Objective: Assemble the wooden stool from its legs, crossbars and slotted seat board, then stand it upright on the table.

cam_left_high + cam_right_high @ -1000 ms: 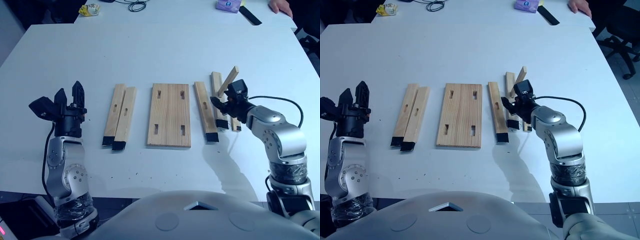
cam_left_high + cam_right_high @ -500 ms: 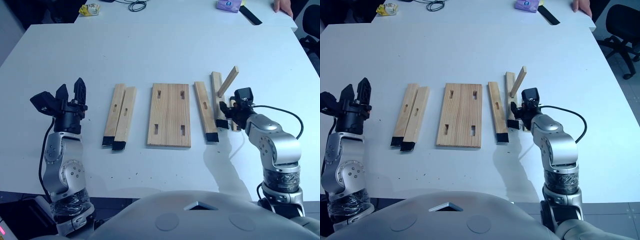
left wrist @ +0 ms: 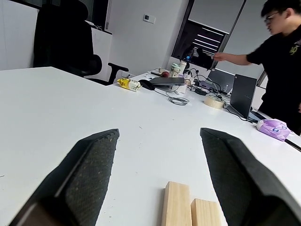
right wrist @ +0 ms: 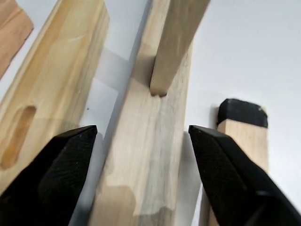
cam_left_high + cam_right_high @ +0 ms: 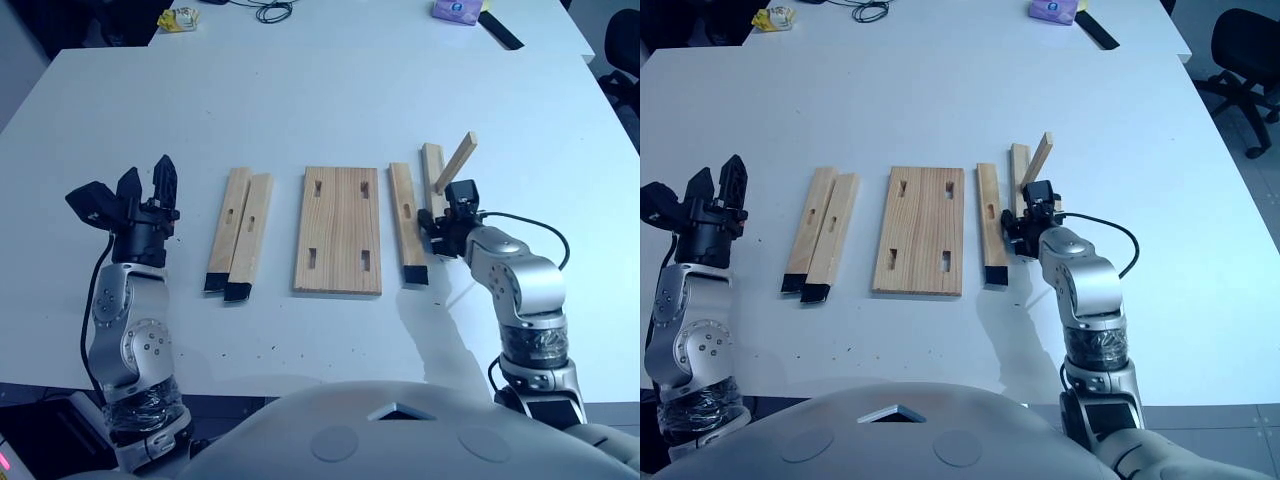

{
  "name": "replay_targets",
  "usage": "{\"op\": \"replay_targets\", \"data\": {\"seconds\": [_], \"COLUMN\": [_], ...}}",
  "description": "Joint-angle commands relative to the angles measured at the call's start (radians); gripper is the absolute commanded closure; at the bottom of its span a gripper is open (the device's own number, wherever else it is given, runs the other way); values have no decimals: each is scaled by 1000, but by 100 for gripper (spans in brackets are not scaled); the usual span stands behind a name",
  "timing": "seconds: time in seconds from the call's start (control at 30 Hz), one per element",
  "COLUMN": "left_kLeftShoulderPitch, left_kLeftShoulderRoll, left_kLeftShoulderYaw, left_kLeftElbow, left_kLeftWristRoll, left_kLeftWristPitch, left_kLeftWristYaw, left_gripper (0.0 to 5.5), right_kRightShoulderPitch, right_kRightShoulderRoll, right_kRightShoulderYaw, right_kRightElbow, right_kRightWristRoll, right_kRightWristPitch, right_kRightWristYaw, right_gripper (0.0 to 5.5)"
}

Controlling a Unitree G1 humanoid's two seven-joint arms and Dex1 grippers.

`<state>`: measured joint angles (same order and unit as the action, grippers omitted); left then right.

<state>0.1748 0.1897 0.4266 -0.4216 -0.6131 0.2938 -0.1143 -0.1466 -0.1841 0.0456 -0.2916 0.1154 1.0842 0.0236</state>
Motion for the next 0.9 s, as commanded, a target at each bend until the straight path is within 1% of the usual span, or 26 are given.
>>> {"op": "replay_targets", "data": {"seconds": [0.03, 0.17, 0.3, 0.4, 0.63, 0.7, 0.9], "left_kLeftShoulderPitch": [-7, -9, -5, -3, -22, -24, -50], "left_kLeftShoulderRoll": [10, 8, -3, -8, -2, -4, -17], "left_kLeftShoulderYaw": [3, 4, 1, -2, -3, -8, -34], "left_kLeftElbow": [-5, -3, -8, -15, -24, -32, -81], "left_kLeftWristRoll": [-11, -10, -6, -5, -8, -7, -21], "left_kLeftWristPitch": [19, 17, 12, 10, 20, 24, 55], "left_kLeftWristYaw": [2, 3, 10, 14, 23, 28, 63], "left_gripper": [229, 229, 229, 229, 229, 229, 229], "right_kRightShoulderPitch": [5, 9, 39, 36, 21, 21, 0], "right_kRightShoulderRoll": [11, 25, 5, 9, -6, -27, -89], "right_kRightShoulderYaw": [2, -32, -56, -77, -42, -31, -25], "right_kRightElbow": [58, 62, 25, 22, 31, 36, 58], "right_kRightWristRoll": [-25, -14, -4, -4, -3, -1, -3], "right_kRightWristPitch": [13, 56, 120, 152, 147, 135, 82], "right_kRightWristYaw": [-19, -20, -3, -3, 28, 48, 104], "right_gripper": [189, 189, 189, 233, 324, 340, 340]}}
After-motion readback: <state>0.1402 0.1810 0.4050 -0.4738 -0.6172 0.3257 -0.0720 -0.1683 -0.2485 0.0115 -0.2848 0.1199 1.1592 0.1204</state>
